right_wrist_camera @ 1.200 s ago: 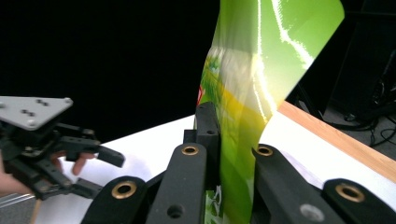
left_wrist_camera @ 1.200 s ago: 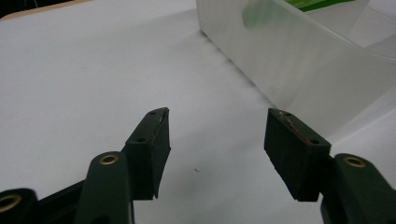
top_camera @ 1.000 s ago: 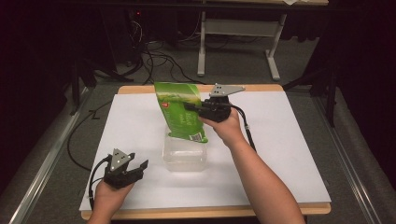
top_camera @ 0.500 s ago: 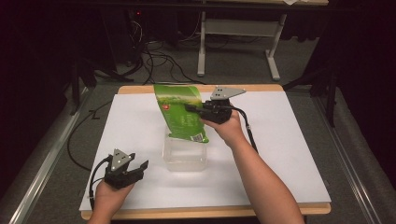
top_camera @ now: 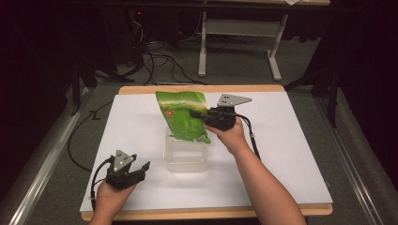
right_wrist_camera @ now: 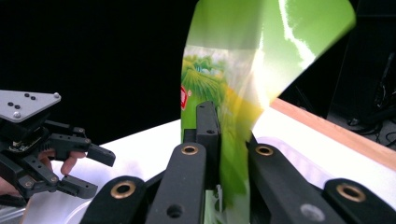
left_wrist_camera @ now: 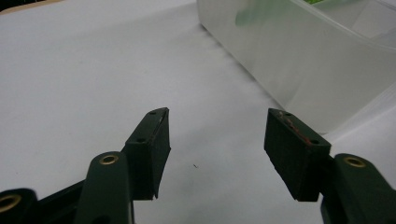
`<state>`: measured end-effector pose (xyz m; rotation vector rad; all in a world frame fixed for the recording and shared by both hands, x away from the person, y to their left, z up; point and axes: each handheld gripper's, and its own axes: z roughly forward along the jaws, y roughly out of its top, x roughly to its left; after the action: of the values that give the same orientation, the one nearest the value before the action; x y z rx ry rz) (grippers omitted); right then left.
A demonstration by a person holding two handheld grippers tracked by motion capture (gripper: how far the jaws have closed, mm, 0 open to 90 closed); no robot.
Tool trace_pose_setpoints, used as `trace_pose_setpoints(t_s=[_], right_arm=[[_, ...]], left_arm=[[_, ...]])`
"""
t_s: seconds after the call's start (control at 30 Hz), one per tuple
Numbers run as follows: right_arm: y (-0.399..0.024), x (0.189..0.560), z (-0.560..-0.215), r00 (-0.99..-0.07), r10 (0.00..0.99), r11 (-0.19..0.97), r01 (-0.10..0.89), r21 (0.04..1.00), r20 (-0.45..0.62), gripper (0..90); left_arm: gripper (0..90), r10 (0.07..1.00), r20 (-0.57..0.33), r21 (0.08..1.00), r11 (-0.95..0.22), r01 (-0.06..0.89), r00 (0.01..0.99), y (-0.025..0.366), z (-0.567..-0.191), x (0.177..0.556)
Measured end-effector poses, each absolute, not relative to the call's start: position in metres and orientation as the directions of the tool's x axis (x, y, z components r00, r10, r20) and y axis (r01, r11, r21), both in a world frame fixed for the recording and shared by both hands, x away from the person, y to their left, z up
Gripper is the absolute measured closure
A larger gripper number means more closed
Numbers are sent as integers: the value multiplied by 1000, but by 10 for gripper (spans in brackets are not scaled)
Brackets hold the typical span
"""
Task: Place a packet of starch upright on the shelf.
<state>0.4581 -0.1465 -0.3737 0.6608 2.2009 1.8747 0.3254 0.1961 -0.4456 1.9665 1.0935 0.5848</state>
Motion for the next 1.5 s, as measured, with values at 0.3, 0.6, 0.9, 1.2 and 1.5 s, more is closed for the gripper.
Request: trace_pose_setpoints(t_s=[0.3,0.6,0.9,1.2,1.5], right_arm=[[-139,460,-387,-863,477,167,272,948,164,890],[-133,460,-401,-842,523,240,294,925,132,893],[-141,459,-412,-828,532,211,332,919,177,894],[-141,457,-416,-822,546,235,335,913,161,895],[-138,455,-419,-808,577,261,318,911,117,896]], left_arm=[[412,853,19,814,-316,487,521,196,-445,325],[412,853,17,815,-314,487,521,196,-446,325],[412,852,18,812,-318,490,523,195,-447,326],[412,849,21,809,-325,490,527,194,-447,326],[413,848,20,808,-325,491,529,193,-447,326]])
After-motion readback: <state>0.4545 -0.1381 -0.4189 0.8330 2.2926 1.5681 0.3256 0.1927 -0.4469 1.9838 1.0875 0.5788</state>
